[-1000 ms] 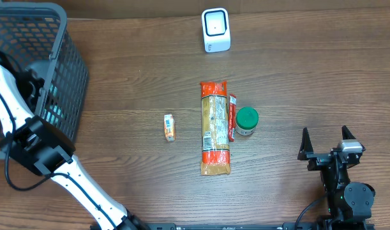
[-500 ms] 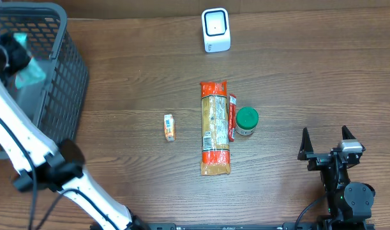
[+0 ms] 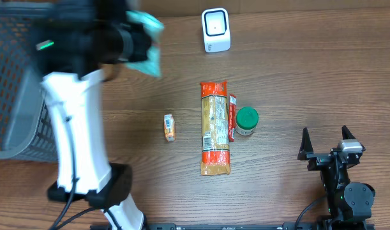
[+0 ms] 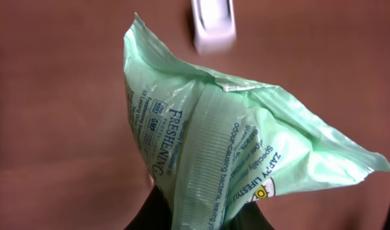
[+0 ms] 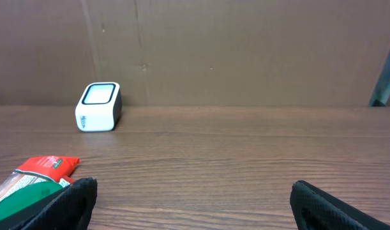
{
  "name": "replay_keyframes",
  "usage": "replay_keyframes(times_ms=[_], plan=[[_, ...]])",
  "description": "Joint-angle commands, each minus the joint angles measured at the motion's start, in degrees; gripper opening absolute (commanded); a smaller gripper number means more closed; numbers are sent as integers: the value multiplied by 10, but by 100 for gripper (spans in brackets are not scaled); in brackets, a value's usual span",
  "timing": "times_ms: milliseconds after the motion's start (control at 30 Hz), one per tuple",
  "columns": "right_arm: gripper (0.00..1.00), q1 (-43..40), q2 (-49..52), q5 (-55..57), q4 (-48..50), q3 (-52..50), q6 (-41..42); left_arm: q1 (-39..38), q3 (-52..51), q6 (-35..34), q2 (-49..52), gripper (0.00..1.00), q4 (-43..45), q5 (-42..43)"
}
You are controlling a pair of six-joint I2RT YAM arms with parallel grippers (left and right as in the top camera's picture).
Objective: Scan the item barcode
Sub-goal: 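Carry the wipes pack toward the scanner with the left gripper, then drop the wipes pack beside the pasta and retract the left arm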
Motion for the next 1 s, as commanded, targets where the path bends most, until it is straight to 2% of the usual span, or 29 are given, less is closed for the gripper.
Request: replay_keyframes(times_ms=[0, 100, 267, 400, 533, 867, 900, 967], plan=[[100, -3, -6, 0, 4, -6, -1, -66, -98, -80, 8, 4, 2, -71], [100, -3, -6, 0, 4, -6, -1, -134, -219, -167, 8, 4, 37, -142], [100, -3, -6, 0, 4, -6, -1, -206, -379, -267, 8, 4, 125, -159], [100, -3, -6, 0, 4, -6, -1, -232, -492, -323, 8, 4, 206, -159], [100, -3, -6, 0, 4, -6, -1, -231, -560, -383, 8, 4, 244, -158], [100, -3, -6, 0, 4, -6, -1, -226, -607, -398, 8, 5, 266, -179], [100, -3, -6, 0, 4, -6, -1, -226, -607, -398, 8, 14, 266, -177], [100, -3, -6, 0, 4, -6, -1, -226, -607, -398, 8, 45, 266, -176]])
